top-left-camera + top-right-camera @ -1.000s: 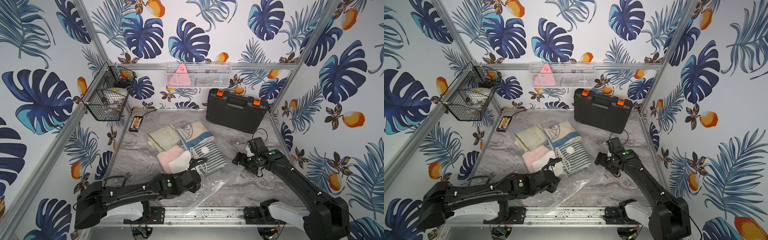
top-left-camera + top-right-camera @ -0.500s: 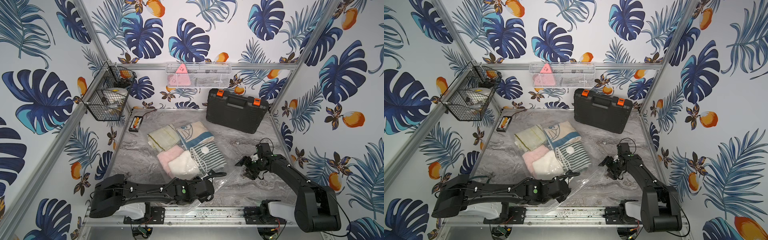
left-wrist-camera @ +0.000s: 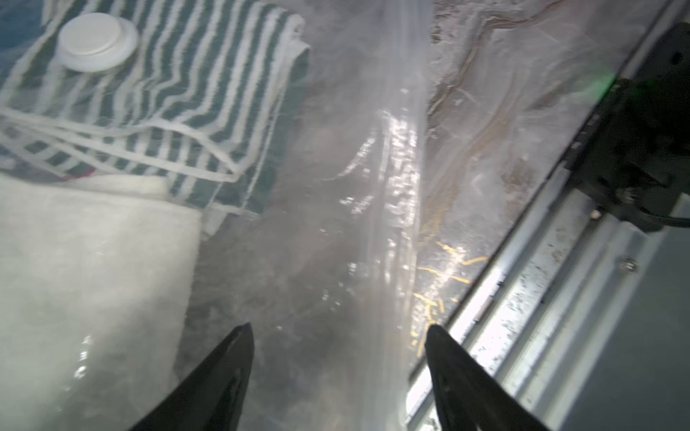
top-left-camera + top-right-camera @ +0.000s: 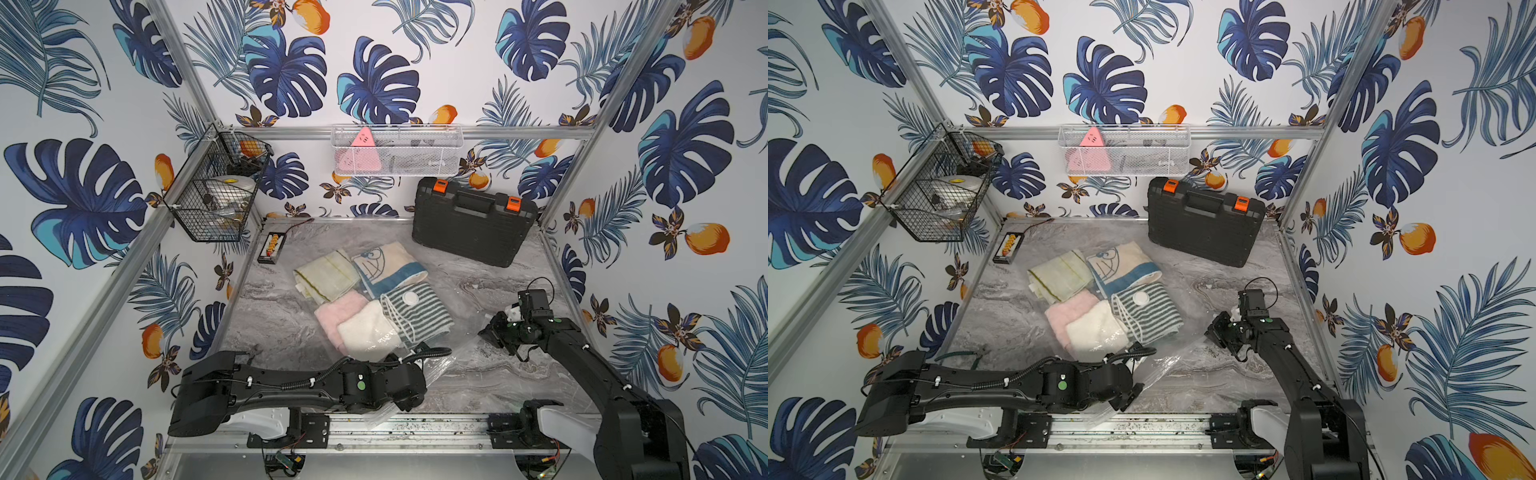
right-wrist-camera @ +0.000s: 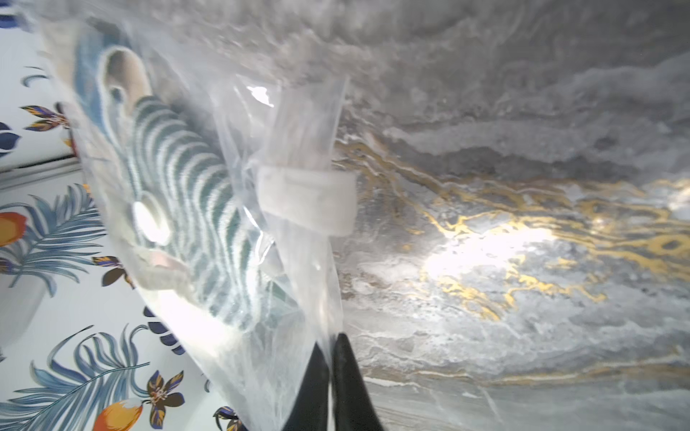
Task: Place the folded towel into the vacuum bag
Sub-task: Close the vacuum bag at the center of the board.
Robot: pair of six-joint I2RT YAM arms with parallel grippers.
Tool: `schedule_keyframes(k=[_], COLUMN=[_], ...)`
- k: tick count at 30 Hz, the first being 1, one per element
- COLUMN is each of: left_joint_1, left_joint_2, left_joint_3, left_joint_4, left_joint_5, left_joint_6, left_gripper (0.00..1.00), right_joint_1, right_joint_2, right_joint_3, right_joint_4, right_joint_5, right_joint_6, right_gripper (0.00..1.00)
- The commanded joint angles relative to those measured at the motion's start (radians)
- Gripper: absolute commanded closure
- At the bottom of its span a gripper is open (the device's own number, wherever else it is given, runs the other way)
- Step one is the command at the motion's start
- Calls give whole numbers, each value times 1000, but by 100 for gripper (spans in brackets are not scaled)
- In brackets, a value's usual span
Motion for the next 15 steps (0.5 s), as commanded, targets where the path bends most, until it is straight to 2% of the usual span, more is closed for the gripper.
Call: schedule_keyframes(k=[1, 6, 11, 15], left_joint_1=[-62, -109, -170, -181], left_joint_2=[42, 154, 280, 380], left_joint_3=[51, 113, 222, 281], left_joint_4=[-108, -211, -406, -535], left_joint_5=[-16, -89, -280, -431], left_joint_6=[38, 14, -40, -109], left_gripper=[20, 16, 16, 25], right_joint_1=[-1, 0, 0, 0], right_joint_2=[-15, -2, 5, 22], right_joint_3=[54, 94, 114, 146], right_joint_4=[-60, -59, -58, -43], right_joint_5=[-10, -46, -54, -76], right_joint_6=[32, 46, 49, 66], right_gripper=[94, 100, 100, 100])
